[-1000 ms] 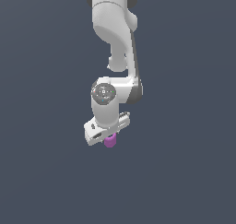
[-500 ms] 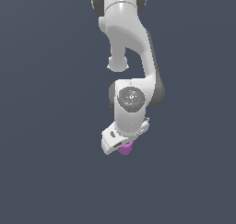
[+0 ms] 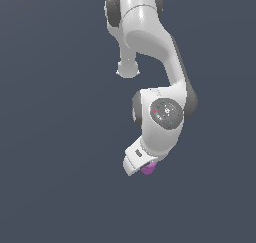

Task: Pick up the object and move it to a goal position.

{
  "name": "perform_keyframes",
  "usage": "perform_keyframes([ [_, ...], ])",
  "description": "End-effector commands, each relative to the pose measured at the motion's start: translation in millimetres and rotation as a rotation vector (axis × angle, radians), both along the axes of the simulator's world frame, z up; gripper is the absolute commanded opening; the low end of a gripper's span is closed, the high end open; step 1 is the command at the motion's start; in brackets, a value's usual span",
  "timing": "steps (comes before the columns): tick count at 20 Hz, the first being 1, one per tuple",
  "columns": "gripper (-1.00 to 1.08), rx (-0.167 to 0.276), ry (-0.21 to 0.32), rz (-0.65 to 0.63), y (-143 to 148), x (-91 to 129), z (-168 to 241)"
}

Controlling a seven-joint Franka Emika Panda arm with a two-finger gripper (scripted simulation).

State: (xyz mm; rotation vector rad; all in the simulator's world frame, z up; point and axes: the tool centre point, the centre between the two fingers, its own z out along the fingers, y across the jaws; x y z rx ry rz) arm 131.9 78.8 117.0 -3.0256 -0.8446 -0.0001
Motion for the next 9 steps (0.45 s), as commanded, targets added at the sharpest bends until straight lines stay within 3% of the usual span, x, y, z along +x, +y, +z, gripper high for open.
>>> perform_keyframes([
  [1,-1.0,0.0,0.0,-0.001,5.4,4.1,2.0],
  [9,-1.0,0.0,0.0,0.0,12.6,8.7,4.2],
])
